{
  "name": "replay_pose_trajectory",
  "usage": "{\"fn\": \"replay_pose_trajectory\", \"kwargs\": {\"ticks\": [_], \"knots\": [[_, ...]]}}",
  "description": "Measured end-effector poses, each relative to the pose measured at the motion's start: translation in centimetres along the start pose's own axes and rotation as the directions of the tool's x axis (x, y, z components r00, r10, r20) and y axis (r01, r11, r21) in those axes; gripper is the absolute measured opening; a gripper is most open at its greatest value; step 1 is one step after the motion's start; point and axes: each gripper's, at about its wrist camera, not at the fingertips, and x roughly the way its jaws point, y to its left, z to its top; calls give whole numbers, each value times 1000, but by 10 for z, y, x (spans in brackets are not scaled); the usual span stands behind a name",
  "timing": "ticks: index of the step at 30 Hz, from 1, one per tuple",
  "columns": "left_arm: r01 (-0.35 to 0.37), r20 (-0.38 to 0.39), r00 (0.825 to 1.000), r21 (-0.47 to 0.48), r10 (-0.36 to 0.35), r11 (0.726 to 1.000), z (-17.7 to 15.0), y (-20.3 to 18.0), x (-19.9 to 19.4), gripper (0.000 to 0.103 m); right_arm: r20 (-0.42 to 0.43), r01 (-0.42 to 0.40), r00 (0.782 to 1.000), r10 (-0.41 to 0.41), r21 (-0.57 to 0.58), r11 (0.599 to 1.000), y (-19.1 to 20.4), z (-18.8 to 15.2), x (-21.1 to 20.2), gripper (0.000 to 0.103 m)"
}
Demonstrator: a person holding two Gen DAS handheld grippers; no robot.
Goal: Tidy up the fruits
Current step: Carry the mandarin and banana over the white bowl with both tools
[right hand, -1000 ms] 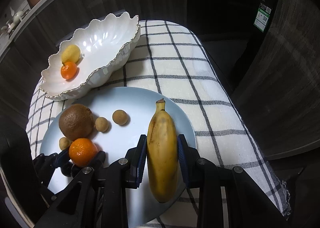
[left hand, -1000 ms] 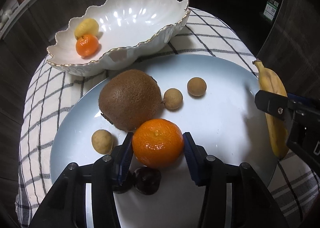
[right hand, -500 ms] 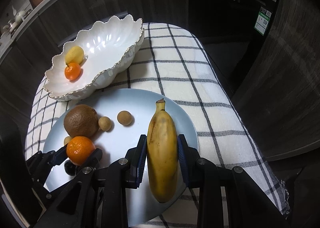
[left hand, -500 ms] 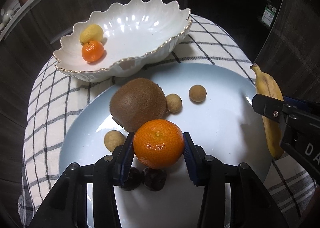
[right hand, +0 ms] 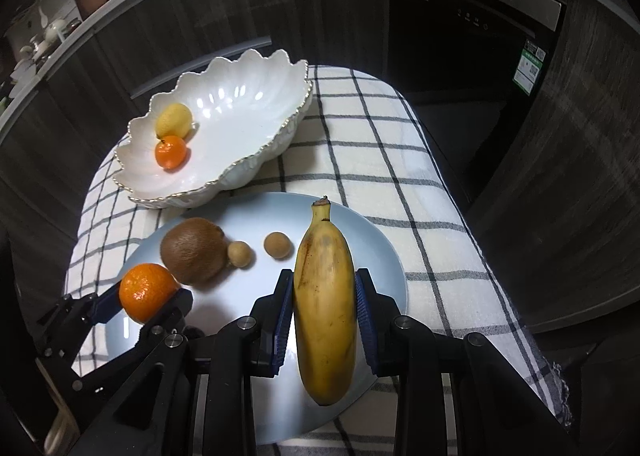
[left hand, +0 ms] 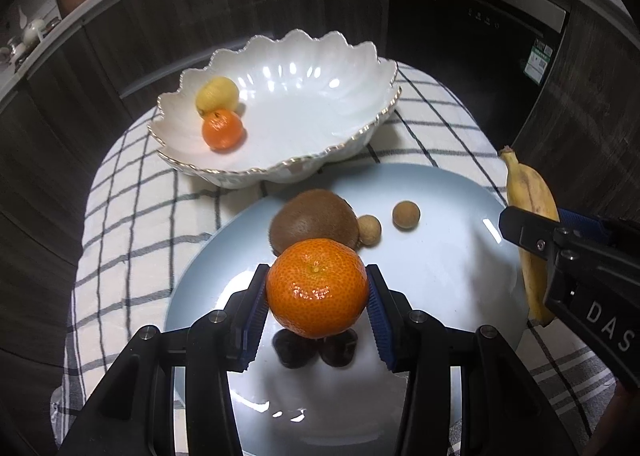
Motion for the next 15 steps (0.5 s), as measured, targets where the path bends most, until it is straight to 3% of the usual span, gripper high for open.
{"fn": "replay_pose_trajectory", "kwargs": {"ticks": [15], "knots": [[-23,76,997,-53,27,998,12,29,-32,46,51,-21,998,24,-50,999,27,9,-26,31]]}}
